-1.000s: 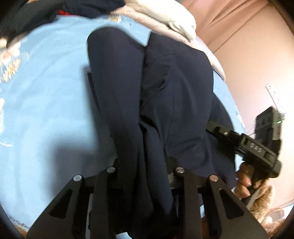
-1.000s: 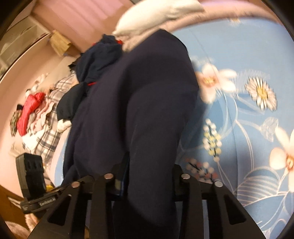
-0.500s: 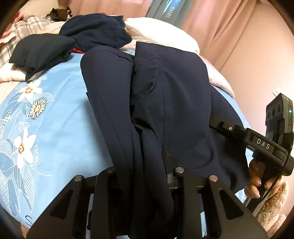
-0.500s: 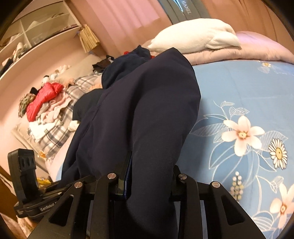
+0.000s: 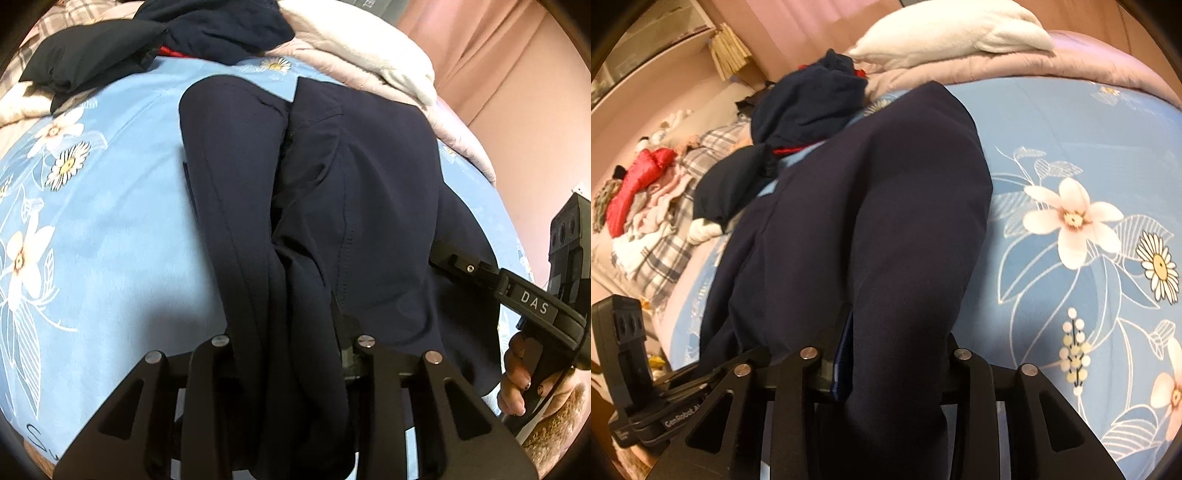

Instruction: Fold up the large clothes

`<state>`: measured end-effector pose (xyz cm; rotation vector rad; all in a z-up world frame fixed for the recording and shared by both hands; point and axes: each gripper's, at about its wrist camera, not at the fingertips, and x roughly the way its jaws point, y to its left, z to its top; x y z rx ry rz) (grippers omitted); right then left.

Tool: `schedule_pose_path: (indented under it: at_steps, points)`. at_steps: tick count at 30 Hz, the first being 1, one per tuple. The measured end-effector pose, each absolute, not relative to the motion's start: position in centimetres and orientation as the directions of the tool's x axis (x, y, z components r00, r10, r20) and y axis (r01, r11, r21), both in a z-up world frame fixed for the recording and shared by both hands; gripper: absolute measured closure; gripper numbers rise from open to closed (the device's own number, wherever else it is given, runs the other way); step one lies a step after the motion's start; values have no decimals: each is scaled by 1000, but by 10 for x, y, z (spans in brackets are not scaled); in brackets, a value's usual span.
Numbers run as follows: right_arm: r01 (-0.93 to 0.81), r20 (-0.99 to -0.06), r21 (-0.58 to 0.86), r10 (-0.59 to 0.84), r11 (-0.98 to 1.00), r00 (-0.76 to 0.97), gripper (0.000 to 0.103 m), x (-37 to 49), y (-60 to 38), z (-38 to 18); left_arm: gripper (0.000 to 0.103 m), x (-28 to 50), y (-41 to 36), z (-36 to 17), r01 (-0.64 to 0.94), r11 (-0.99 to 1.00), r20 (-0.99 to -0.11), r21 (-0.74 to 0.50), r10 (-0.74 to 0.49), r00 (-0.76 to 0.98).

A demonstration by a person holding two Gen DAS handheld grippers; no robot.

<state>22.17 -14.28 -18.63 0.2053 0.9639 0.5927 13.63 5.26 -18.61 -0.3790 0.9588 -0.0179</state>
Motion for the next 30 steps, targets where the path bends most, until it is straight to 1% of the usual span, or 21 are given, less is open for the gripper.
schedule_pose_path:
  at_steps: [3, 4, 5, 6, 7, 10, 12, 13, 14, 15, 17, 18, 19, 20, 21, 23, 26, 30]
  points:
    - [-356, -733, 398, 526, 845, 431, 59, 220, -143, -188, 65, 135, 54, -187, -160, 932, -800, -325, -180, 572]
    - [-346, -738, 399, 521, 850, 429, 57, 220, -145, -188, 59, 133, 55, -186, -169, 932, -803, -322, -174, 569]
    - [-335, -744, 399, 515, 853, 425, 55, 220, -147, -188, 57, 133, 57, -186, -174, 932, -805, -318, -169, 568]
    - [-325, -751, 397, 508, 858, 421, 53, 219, -149, -188, 57, 132, 59, -185, -173, 933, -805, -316, -167, 569]
    - [-320, -756, 392, 500, 863, 422, 48, 218, -151, -187, 56, 133, 60, -184, -173, 933, -804, -314, -165, 571]
    - [-312, -768, 347, 459, 885, 447, 46, 210, -156, -179, 52, 124, 60, -175, -179, 939, -800, -293, -138, 584]
    - [-310, -771, 316, 433, 897, 468, 44, 203, -159, -172, 45, 118, 62, -164, -187, 945, -789, -267, -103, 605]
    - [-310, -769, 304, 424, 901, 478, 41, 200, -160, -169, 38, 114, 63, -157, -187, 947, -777, -261, -91, 623]
    - [-313, -761, 292, 417, 904, 497, 36, 197, -162, -163, 33, 111, 65, -150, -183, 948, -761, -259, -85, 643]
    - [-321, -746, 281, 416, 905, 520, 33, 192, -164, -156, 30, 107, 66, -143, -178, 950, -748, -258, -80, 659]
    - [-337, -720, 262, 415, 904, 556, 20, 183, -166, -143, 21, 99, 68, -129, -170, 952, -721, -255, -70, 690]
    - [-347, -700, 246, 413, 905, 582, 18, 176, -168, -133, 19, 95, 69, -121, -166, 954, -706, -251, -63, 705]
    - [-353, -685, 235, 412, 905, 600, 14, 171, -168, -126, 15, 90, 70, -113, -160, 956, -689, -247, -57, 722]
    - [-361, -667, 225, 413, 905, 620, 13, 165, -170, -118, 11, 86, 72, -107, -152, 955, -677, -254, -63, 733]
    - [-368, -649, 225, 421, 902, 633, 13, 159, -171, -111, 9, 82, 74, -100, -137, 951, -661, -276, -84, 745]
    - [-384, -623, 238, 444, 892, 645, 9, 150, -174, -101, 0, 75, 79, -89, -113, 940, -630, -321, -124, 766]
    - [-403, -587, 228, 455, 886, 669, 3, 132, -176, -89, 0, 60, 82, -75, -97, 933, -593, -346, -137, 794]
    - [-404, -564, 169, 424, 899, 708, 1, 113, -174, -81, 0, 49, 80, -65, -118, 951, -591, -287, -79, 803]
